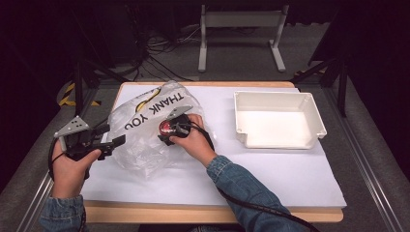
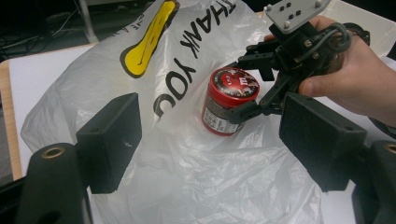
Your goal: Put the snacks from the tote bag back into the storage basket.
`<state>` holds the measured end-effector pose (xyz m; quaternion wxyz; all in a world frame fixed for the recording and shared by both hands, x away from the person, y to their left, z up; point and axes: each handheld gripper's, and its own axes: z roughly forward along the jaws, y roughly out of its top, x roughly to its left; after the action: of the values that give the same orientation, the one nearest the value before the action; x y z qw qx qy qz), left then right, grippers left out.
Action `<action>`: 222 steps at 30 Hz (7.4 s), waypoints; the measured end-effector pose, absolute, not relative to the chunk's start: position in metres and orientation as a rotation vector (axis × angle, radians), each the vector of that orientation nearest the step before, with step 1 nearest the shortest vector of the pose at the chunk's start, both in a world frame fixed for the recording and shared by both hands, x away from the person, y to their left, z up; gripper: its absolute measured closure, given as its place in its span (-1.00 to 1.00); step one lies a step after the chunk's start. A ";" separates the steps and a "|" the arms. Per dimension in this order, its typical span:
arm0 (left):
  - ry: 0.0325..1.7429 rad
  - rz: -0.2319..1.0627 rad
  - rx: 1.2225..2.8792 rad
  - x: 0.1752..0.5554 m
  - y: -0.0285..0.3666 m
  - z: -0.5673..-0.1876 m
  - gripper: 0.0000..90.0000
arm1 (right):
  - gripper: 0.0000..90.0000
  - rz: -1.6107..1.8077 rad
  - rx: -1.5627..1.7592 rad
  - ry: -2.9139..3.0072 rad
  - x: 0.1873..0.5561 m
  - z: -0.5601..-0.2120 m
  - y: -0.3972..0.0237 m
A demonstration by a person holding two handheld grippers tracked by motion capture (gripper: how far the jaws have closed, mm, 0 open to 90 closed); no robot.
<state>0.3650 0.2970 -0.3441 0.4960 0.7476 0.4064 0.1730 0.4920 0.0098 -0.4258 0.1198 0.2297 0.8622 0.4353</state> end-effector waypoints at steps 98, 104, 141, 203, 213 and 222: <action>0.910 0.378 1.878 0.390 0.266 -0.345 -0.54 | -0.52 1.291 0.708 2.396 0.465 -0.273 -0.196; 0.912 0.369 1.887 0.390 0.266 -0.346 -0.54 | -0.52 1.280 0.717 2.394 0.469 -0.276 -0.209; 0.941 0.362 1.905 0.380 0.275 -0.352 -0.62 | -0.51 1.190 0.788 2.419 0.521 -0.311 -0.261; 0.990 0.387 1.891 0.366 0.292 -0.353 -0.62 | -0.51 1.032 0.805 2.578 0.544 -0.391 -0.253; 0.992 0.388 1.887 0.366 0.292 -0.353 -0.62 | -0.51 1.030 0.799 2.590 0.544 -0.395 -0.251; 0.992 0.384 1.889 0.367 0.292 -0.353 -0.62 | -0.52 1.035 0.789 2.588 0.543 -0.397 -0.250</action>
<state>0.3665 0.2921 -0.3530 0.4680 0.7701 0.4043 0.1565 0.5427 -0.2495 -0.3971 0.1220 0.2702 0.8868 0.3545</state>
